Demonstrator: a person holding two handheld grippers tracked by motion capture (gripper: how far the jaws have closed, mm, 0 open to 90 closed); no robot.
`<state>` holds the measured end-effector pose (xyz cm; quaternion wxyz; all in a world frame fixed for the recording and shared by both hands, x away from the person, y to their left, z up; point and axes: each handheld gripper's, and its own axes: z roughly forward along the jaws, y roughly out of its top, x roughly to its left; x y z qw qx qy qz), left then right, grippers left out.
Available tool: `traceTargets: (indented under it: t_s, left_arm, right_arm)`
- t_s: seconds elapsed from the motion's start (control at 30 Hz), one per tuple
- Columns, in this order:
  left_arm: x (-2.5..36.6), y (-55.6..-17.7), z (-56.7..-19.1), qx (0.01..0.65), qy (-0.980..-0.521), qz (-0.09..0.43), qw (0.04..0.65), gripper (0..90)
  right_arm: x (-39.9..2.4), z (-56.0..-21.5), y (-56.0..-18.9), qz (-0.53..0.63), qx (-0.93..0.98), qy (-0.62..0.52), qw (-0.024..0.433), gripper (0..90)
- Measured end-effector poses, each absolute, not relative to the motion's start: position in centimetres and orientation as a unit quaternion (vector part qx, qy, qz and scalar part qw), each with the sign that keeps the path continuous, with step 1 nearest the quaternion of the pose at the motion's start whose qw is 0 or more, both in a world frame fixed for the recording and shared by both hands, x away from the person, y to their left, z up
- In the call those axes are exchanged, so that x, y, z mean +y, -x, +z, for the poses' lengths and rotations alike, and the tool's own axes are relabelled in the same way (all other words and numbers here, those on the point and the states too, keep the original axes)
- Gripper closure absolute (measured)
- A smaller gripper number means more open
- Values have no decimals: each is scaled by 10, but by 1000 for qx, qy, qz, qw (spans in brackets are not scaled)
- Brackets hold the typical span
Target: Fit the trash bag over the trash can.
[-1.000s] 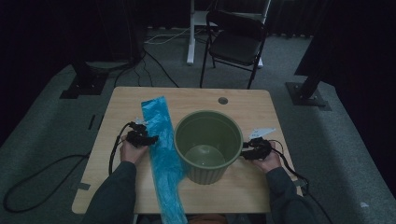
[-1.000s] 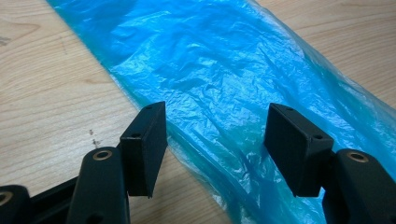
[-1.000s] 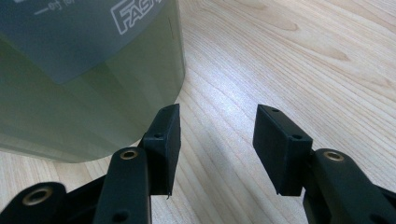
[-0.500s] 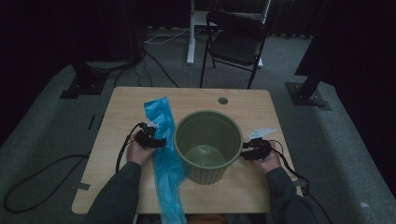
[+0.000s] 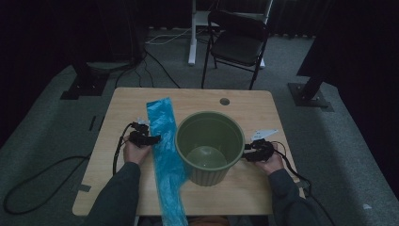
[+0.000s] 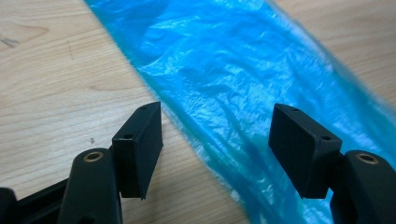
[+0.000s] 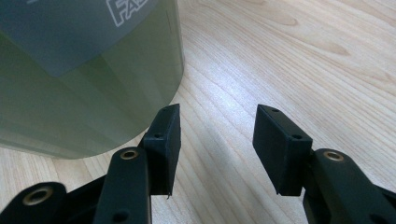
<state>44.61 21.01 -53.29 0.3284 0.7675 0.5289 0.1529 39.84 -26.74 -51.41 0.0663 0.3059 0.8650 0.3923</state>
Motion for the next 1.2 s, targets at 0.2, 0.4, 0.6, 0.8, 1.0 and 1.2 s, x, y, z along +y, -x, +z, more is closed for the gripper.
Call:
traceTargets:
  t_s: [0.2, 0.4, 0.6, 0.8, 1.0, 1.2]
  left_arm:
    - [194, -446, -534, 498, -785, 138, 342, 348]
    - [171, -448, -535, 472, -801, 152, 335, 343]
    - [152, -448, -537, 449, -816, 179, 317, 346]
    - [144, -448, -536, 453, -810, 183, 324, 589]
    - [141, -450, -537, 455, -807, 162, 340, 867]
    - [149, -452, -534, 455, -810, 128, 348, 886]
  right_arm:
    - [-265, -516, -399, 388, 867, -305, 63, 511]
    - [-265, -517, -399, 386, 869, -304, 63, 511]
    - [-265, -517, -399, 386, 868, -305, 63, 511]
    - [-265, -516, -399, 387, 868, -305, 63, 512]
    - [-266, -516, -399, 387, 868, -305, 62, 516]
    - [-268, -515, -398, 389, 867, -306, 63, 518]
